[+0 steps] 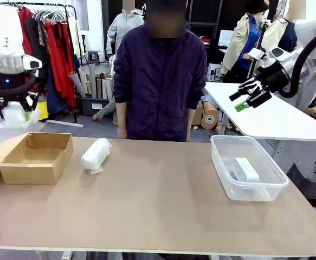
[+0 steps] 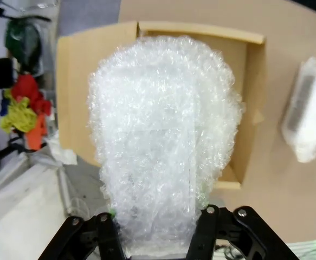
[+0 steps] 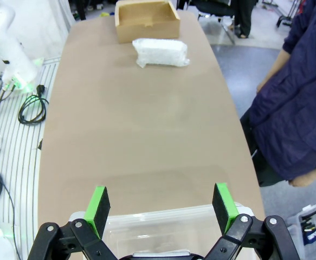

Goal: Separate and place wrapped and unwrapped clocks.
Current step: If the picked Digital clock is wrapped, place it in the Package Box ; if not, place it in the Organizing box.

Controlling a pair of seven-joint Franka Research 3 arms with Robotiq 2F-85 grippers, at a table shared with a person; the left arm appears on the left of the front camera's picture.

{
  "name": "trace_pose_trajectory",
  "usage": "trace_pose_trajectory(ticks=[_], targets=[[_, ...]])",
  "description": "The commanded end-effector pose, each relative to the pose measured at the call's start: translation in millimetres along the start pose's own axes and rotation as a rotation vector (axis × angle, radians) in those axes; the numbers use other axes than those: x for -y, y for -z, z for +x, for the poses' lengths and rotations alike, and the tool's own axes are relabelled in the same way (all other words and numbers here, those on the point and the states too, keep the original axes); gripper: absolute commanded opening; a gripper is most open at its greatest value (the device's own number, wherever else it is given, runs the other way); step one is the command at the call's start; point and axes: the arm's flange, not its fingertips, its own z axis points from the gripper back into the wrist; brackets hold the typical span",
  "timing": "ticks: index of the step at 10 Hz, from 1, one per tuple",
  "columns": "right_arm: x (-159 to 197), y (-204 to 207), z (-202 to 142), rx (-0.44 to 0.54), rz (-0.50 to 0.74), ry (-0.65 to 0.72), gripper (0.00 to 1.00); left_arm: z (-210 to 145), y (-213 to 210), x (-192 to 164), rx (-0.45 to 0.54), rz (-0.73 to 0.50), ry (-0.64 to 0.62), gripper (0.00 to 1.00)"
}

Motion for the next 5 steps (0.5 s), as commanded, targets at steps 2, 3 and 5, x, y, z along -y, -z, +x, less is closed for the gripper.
trace_pose_trajectory(ticks=[2,3,5], targets=[[-1,0,1,-0.001,0.002,-0.005,1.0,6,27,-2,0.059,0.124,0.03,0.0],[-1,0,1,-0.001,0.002,-0.005,1.0,8,43,-2,0.049,0.1,0.025,0.0],[-1,0,1,-0.001,0.002,-0.005,1.0,9,55,2,0.063,0.034,-0.005,0.0]])
